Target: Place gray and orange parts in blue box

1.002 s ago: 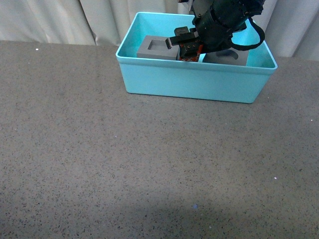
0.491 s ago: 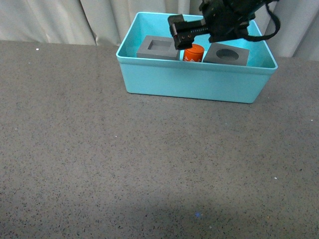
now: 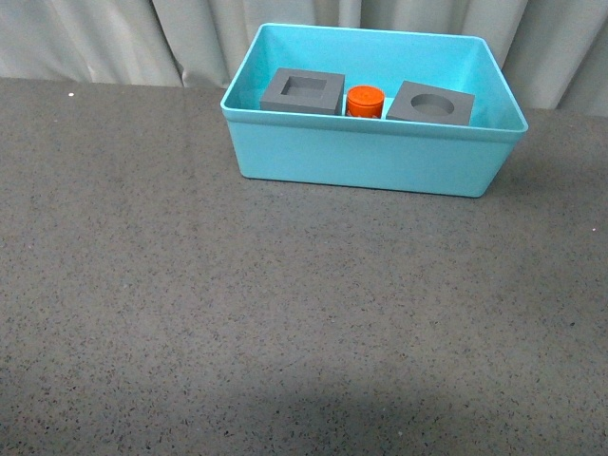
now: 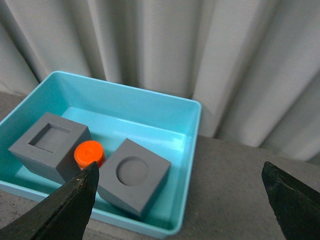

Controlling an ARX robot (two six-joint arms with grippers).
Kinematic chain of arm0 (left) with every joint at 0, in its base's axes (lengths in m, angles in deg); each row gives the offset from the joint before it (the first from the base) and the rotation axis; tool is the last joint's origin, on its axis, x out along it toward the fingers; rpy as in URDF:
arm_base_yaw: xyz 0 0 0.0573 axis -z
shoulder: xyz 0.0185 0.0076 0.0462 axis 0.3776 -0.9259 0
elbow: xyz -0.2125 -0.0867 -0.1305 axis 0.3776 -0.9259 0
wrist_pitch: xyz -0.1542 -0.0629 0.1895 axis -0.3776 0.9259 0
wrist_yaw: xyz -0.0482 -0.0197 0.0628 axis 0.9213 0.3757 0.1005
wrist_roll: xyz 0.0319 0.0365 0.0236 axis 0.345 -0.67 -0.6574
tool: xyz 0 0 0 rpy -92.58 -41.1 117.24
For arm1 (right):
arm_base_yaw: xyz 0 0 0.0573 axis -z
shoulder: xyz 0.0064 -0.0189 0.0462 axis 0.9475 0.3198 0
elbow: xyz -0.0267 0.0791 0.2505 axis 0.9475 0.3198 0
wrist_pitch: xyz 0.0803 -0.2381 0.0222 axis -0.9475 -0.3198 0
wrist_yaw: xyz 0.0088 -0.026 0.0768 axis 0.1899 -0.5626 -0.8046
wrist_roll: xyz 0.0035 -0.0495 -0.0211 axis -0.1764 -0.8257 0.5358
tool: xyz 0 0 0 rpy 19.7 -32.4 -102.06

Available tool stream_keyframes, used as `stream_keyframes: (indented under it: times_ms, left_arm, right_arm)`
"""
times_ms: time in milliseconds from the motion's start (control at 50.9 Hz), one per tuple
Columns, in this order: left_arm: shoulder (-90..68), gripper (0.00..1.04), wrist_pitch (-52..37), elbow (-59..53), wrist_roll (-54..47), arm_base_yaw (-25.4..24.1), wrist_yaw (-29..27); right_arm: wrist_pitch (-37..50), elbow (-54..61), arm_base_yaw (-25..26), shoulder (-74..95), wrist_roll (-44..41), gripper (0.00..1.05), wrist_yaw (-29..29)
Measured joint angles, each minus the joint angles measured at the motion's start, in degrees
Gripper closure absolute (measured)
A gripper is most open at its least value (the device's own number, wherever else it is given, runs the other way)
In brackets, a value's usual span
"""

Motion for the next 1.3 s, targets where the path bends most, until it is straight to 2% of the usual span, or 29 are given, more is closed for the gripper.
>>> stream_keyframes:
  times_ms: [216,432,511,668,727,766,884,943,1081,1140,1179,1297]
  left_arm:
    - [0.0,0.07,0.0,0.0,0.0,0.0,0.0]
    - [0.0,0.07,0.0,0.0,0.0,0.0,0.0]
    - [0.0,0.07,0.0,0.0,0.0,0.0,0.0]
    - [0.0,0.07,0.0,0.0,0.0,0.0,0.0]
    - [0.0,0.07,0.0,0.0,0.0,0.0,0.0]
    - [0.0,0.07,0.0,0.0,0.0,0.0,0.0]
    - [0.0,0.07,0.0,0.0,0.0,0.0,0.0]
    - [0.0,0.07,0.0,0.0,0.0,0.0,0.0]
    - [0.0,0.07,0.0,0.0,0.0,0.0,0.0]
    - [0.0,0.07,0.0,0.0,0.0,0.0,0.0]
    - [0.0,0.07,0.0,0.0,0.0,0.0,0.0]
    - [0.0,0.07,0.0,0.0,0.0,0.0,0.0]
  right_arm:
    - [-0.5,20.3,1.7,-19.3,0.3,0.1,4.6]
    - [-1.1,34.6,-0.2,-33.6,-1.7,0.1,12.2]
    - [3.1,38.8,-1.1,-37.5,-3.2,0.1,15.0]
    - [10.0,43.6,-2.2,-43.3,-4.8,0.11,15.0]
    - [16.1,45.6,-2.1,-44.1,-2.0,0.2,12.0]
    - [17.1,46.5,-1.7,-45.2,-0.1,0.27,10.8]
    - [15.8,48.0,0.0,-48.4,2.3,0.45,9.7]
    - [13.9,48.9,1.2,-51.2,3.2,0.6,8.4]
    - [11.2,50.2,2.8,-55.1,3.7,0.85,6.7]
    - [12.5,52.1,6.6,-56.4,3.8,0.99,1.7]
    - [11.7,52.3,7.6,-57.2,3.8,1.04,1.4]
    - [8.5,52.3,8.5,-60.3,4.0,1.04,1.4]
